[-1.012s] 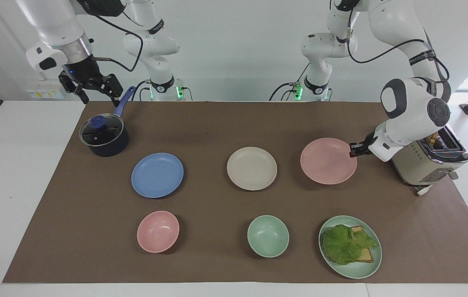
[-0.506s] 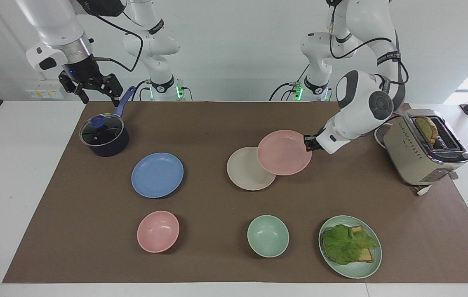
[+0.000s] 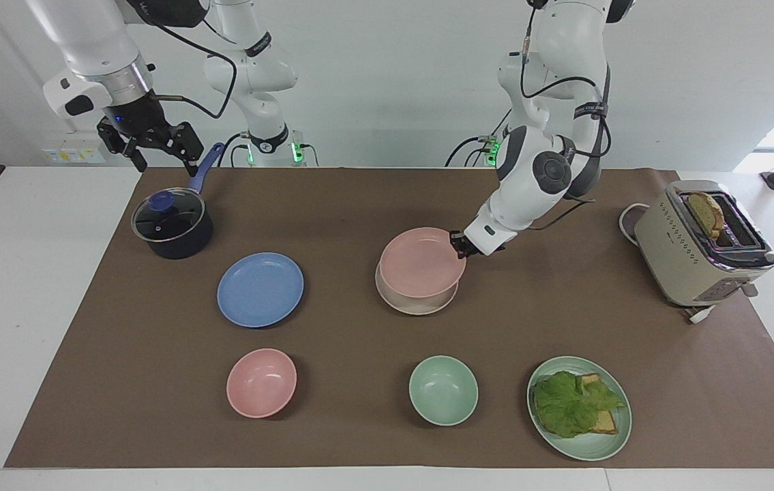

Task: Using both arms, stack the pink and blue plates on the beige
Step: 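Lift the pink plate and carry it onto the beige plate, then open the left gripper and draw it back to rest, then reach the right gripper to the blue plate rim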

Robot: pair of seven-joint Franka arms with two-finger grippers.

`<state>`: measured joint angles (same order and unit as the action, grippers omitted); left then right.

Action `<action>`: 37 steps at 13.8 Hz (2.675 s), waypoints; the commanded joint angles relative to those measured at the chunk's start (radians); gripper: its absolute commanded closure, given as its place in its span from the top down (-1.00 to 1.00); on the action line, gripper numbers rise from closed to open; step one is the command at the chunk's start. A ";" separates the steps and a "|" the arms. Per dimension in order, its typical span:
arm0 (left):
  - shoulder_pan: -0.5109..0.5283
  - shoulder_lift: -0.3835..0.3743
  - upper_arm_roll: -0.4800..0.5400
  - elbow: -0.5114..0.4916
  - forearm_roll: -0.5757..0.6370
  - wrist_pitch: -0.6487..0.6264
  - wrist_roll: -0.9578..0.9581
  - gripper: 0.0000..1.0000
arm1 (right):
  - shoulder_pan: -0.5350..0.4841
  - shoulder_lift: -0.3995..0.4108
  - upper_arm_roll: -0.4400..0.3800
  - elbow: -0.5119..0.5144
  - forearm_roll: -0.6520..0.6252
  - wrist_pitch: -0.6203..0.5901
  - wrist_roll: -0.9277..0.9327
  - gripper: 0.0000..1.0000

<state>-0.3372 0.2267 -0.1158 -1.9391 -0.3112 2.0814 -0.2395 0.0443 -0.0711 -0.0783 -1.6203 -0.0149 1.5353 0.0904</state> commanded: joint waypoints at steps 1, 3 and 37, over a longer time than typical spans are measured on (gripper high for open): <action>-0.034 0.005 0.018 -0.029 -0.020 0.055 -0.008 -1.00 | -0.011 -0.010 0.006 0.000 0.007 -0.004 0.015 1.00; -0.037 0.005 0.018 -0.029 -0.019 0.057 -0.001 -0.50 | -0.011 -0.010 0.006 0.000 0.007 -0.004 0.015 1.00; 0.399 -0.170 0.039 0.424 0.310 -0.498 0.253 1.00 | -0.017 0.000 0.006 -0.137 0.007 0.164 -0.138 1.00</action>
<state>0.0528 0.0735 -0.0719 -1.5226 -0.0123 1.6027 0.0045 0.0416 -0.0628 -0.0795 -1.6937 -0.0149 1.6398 -0.0142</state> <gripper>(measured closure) 0.000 0.000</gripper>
